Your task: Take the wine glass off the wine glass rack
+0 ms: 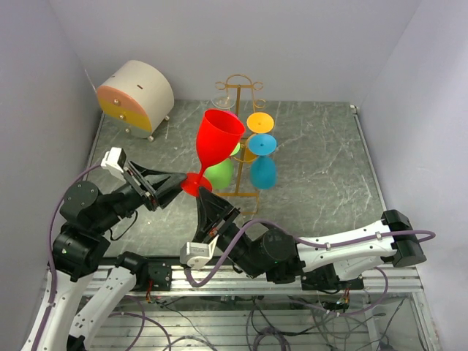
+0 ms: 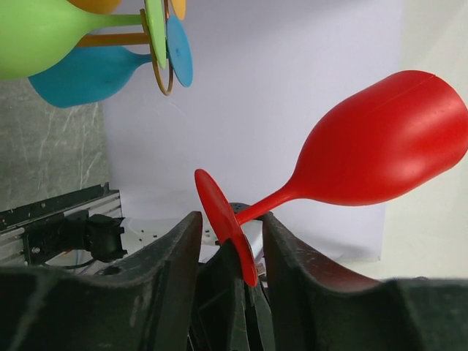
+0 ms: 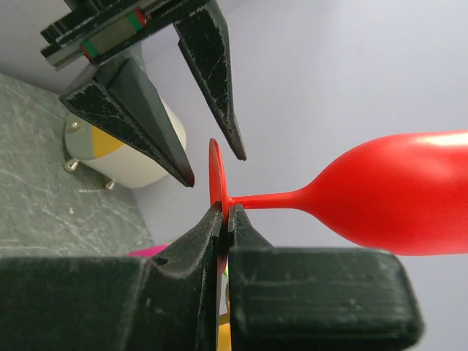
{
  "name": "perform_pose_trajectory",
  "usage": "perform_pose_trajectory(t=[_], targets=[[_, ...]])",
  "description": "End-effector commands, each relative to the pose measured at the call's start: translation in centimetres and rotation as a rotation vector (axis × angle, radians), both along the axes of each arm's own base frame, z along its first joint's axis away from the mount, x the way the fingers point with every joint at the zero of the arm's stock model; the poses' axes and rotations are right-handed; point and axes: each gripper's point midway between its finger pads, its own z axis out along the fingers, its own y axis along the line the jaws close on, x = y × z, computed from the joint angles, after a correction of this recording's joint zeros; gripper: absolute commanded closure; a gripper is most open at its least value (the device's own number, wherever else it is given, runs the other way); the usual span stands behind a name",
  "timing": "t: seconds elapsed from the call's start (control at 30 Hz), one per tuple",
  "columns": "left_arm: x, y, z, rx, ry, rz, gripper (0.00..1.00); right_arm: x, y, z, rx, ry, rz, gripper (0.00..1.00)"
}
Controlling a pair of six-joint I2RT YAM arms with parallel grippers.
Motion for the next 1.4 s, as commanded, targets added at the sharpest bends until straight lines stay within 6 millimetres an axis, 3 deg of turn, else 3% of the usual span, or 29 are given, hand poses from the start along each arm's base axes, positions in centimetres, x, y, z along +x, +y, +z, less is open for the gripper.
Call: perform_pose_trajectory(t=[0.0,0.07,0.33,0.37,0.43,0.53,0.83,1.0,1.2,1.37], targets=[[-0.5,-0.9,0.2,-0.012,-0.015,-0.069,0.60,-6.1,1.4,-0.2,0.017,0.009,0.176,1.00],[-0.4,-0.9,0.2,-0.020,-0.013,-0.072,0.73,-6.1,1.5,-0.4,0.011,0.015,0.180,1.00],[-0.2,-1.2,0.2,-0.044,-0.049,-0.090,0.93,-5.7,0.7,-0.6,0.025,0.048,0.163,1.00],[-0.2,-1.2,0.1,-0.050,-0.056,-0.087,0.93,-5.4,0.4,-0.6,0.032,0.063,0.151,0.97],[0.0,-1.0,0.0,-0.061,-0.070,-0.070,0.93,-4.9,-0.5,-0.5,0.058,0.098,0.126,0.83],[0.4,-0.7,-0.5,-0.074,-0.095,-0.037,0.93,-4.1,-2.2,-1.6,0.074,0.153,0.080,0.68],[2.0,-0.2,-2.8,-0.050,-0.150,0.042,0.93,-2.1,-8.0,-4.4,0.096,0.432,-0.099,0.61],[2.8,0.2,-3.5,0.039,-0.201,0.089,0.93,-1.4,-10.9,-3.6,0.189,0.635,-0.183,0.61],[3.3,0.7,-4.1,0.158,-0.240,0.126,0.93,0.1,-14.5,-0.6,0.337,0.768,-0.262,0.59],[3.3,1.0,-4.5,0.190,-0.246,0.146,0.93,2.0,-15.8,2.4,0.466,0.919,-0.228,0.59]])
